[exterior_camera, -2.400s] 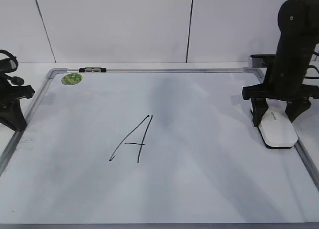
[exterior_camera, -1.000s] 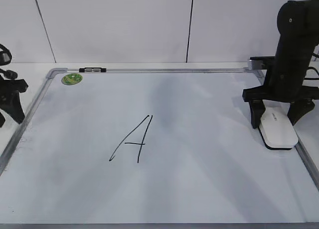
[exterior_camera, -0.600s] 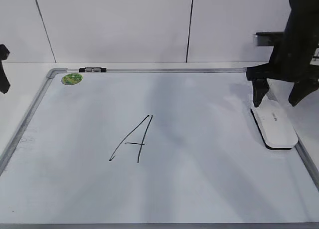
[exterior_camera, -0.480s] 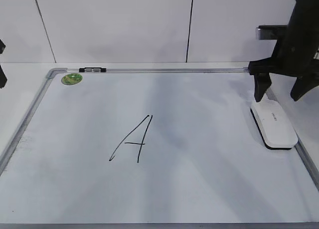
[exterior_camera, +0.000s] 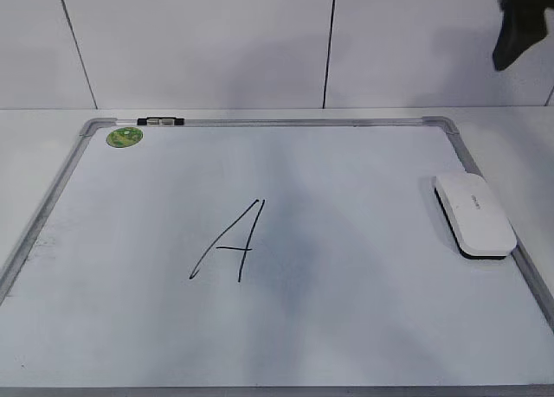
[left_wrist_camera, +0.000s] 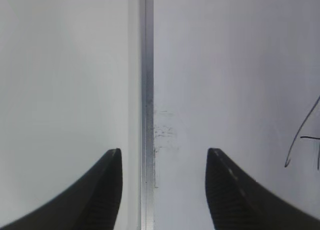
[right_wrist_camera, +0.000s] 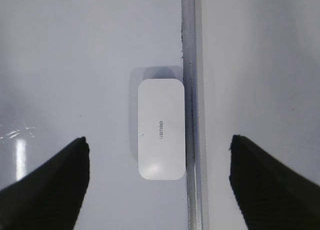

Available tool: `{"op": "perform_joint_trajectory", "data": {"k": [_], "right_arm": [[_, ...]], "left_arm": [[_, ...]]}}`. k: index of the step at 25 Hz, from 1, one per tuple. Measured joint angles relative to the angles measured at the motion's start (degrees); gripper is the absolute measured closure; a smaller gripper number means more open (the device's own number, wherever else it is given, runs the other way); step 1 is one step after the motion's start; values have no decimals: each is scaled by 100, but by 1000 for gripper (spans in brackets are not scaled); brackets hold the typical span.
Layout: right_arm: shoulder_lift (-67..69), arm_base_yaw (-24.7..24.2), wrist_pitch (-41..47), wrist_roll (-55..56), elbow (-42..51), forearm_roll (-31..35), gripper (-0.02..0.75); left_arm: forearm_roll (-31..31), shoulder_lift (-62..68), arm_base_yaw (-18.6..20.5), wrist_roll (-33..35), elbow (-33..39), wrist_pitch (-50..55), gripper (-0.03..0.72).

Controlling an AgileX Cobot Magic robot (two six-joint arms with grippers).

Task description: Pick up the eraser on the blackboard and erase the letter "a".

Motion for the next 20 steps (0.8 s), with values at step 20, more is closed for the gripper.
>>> {"op": "perform_joint_trajectory", "data": {"k": [20], "right_arm": [[-3651, 255, 143, 268, 2225, 208, 136]], "left_arm": [[133, -3297, -598, -240, 0, 382, 285]]}}
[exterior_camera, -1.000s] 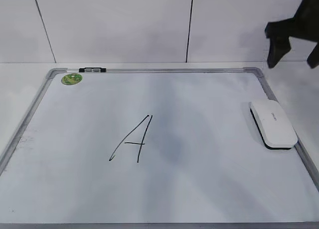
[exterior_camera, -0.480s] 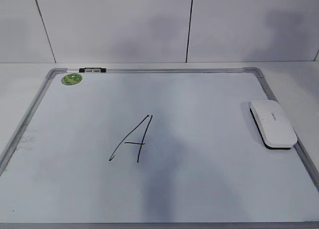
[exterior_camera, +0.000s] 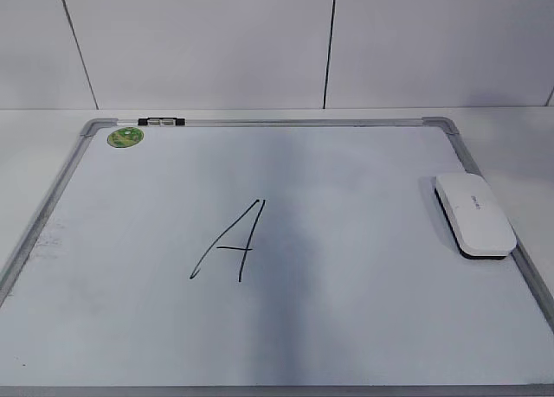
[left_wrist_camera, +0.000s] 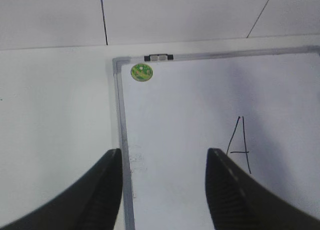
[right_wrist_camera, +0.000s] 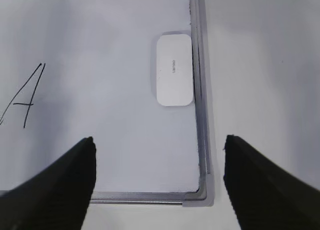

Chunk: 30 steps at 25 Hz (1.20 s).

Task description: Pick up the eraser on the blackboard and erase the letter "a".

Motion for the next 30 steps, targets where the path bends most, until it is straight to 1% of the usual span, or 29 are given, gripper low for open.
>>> {"op": "perform_joint_trajectory", "data": {"k": [3, 5, 8, 14, 19, 24, 30], "right_arm": [[-339, 95, 10, 2, 211, 0, 140], [-838, 116, 13, 13, 442, -16, 141], [-1414, 116, 38, 37, 612, -26, 142], [-2295, 116, 60, 37, 1033, 149, 142], [-2925, 116, 69, 37, 1563, 195, 142], [-3395, 116, 69, -51, 2318, 206, 143], [-3829, 116, 69, -266, 3082, 12, 143]], "left_arm": [[-11, -474, -29, -60, 0, 42, 285], [-19, -793, -142, -60, 40, 42, 285], [-19, -1225, -311, -60, 409, 42, 285], [92, -2225, -624, -90, 1698, 77, 285], [333, -3121, -843, -100, 2787, 88, 285], [438, -3823, -907, -100, 3564, 88, 285], [493, -4316, -920, -100, 4236, 88, 285]]}}
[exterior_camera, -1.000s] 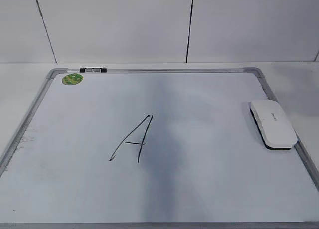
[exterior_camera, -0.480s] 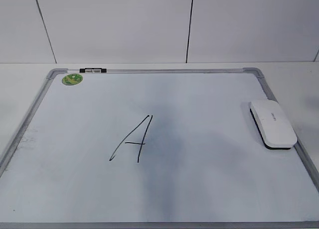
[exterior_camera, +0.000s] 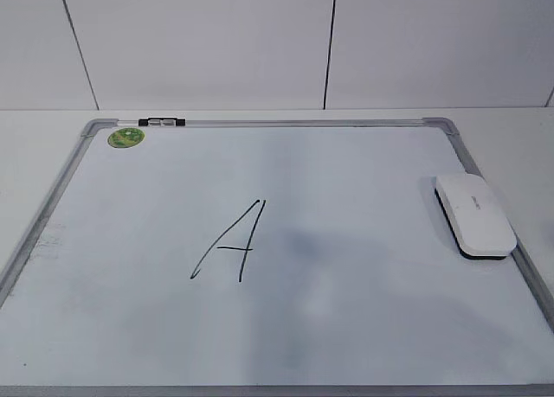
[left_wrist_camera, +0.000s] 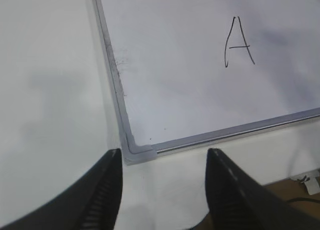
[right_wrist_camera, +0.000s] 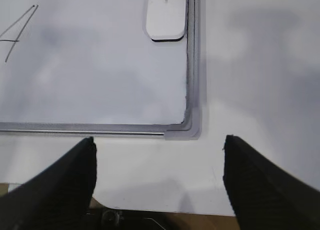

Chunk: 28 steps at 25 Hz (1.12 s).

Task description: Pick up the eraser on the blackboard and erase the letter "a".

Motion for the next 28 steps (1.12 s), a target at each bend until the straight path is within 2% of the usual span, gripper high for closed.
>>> {"op": "perform_joint_trajectory", "data": {"k": [11, 18, 28], "right_arm": [[-771, 0, -147, -218, 960, -436, 143], [-958, 0, -596, -300, 1157, -663, 143], [-958, 0, -665, -334, 1192, -777, 143]], "left_arm": [[85, -49, -10, 0, 775, -191, 285], [384, -49, -10, 0, 1005, -666, 285], [627, -49, -10, 0, 1127, -1011, 285]]}}
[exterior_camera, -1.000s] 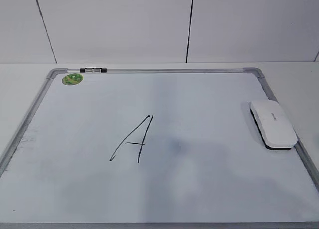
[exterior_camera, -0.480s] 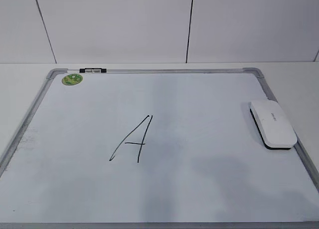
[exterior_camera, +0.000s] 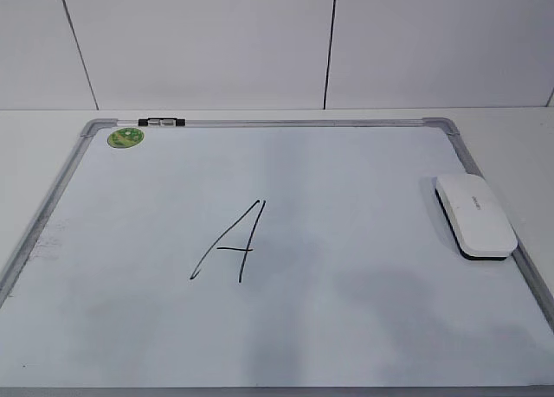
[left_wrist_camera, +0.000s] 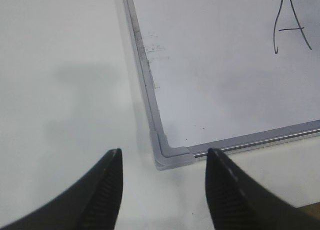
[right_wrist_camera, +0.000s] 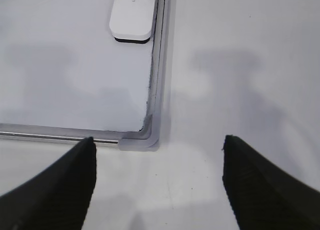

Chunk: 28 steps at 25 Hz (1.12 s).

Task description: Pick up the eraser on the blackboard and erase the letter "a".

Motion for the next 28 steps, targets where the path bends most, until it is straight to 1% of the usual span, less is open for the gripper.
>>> {"op": "perform_joint_trajectory", "data": {"k": [22, 25, 28], "right_arm": [[-7, 9, -31, -4, 13, -12, 143], [-109, 9, -40, -4, 13, -12, 143], [-334, 9, -40, -4, 13, -15, 143]], "left_arm": [[0, -14, 0, 0, 0, 0, 287], [0, -129, 0, 0, 0, 0, 289], [0, -383, 0, 0, 0, 0, 307]]}}
